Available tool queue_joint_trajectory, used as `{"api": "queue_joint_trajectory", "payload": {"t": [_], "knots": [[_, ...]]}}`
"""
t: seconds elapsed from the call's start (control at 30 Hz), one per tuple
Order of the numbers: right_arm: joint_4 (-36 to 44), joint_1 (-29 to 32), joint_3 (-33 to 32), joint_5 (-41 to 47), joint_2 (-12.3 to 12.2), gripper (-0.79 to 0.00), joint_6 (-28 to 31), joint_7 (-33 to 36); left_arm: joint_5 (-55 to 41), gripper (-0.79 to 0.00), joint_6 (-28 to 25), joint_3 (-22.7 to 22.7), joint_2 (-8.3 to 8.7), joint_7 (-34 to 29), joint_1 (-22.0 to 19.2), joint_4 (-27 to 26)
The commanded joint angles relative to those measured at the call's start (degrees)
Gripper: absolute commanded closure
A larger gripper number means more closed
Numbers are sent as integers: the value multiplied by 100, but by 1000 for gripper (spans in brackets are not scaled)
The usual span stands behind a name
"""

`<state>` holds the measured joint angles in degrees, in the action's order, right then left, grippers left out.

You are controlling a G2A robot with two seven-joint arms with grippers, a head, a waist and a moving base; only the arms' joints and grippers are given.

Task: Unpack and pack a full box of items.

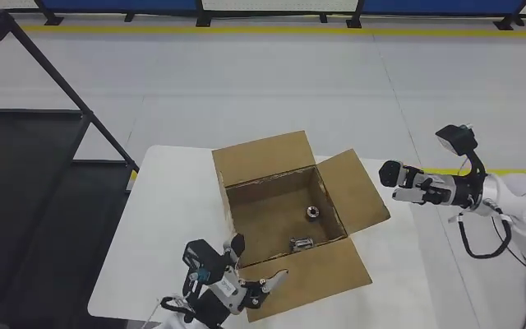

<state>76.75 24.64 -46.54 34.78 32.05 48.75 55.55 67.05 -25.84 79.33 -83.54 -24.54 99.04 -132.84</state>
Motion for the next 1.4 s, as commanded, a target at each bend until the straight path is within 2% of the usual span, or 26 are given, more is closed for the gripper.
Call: {"api": "queue_joint_trajectory", "payload": {"t": [0.0,0.1,0.37,0.53,0.73,0.9,1.17,1.37], "knots": [[-95,-179,132,56,59,-785,-22,22,-261,-785,-461,265,60,-51,333,123],[-210,-373,276,95,125,-785,-17,17,-536,-785,-677,442,116,-347,430,319],[-392,-615,543,146,201,-785,87,-87,-536,-785,-677,442,116,-347,430,319],[-446,-629,677,154,203,-785,172,-172,-164,-785,-428,252,139,-318,85,683],[-519,-597,750,196,159,-785,276,-276,-131,-785,-893,72,224,-866,-290,923],[-552,-587,782,210,119,-785,311,-312,-903,-785,-1378,109,302,-1026,-371,994],[-547,-597,835,273,86,-785,343,-343,-890,-785,-836,146,381,-1422,-772,1340],[-557,-651,897,302,94,-785,323,-324,-884,-785,-635,217,436,-1326,-944,1415]]}}
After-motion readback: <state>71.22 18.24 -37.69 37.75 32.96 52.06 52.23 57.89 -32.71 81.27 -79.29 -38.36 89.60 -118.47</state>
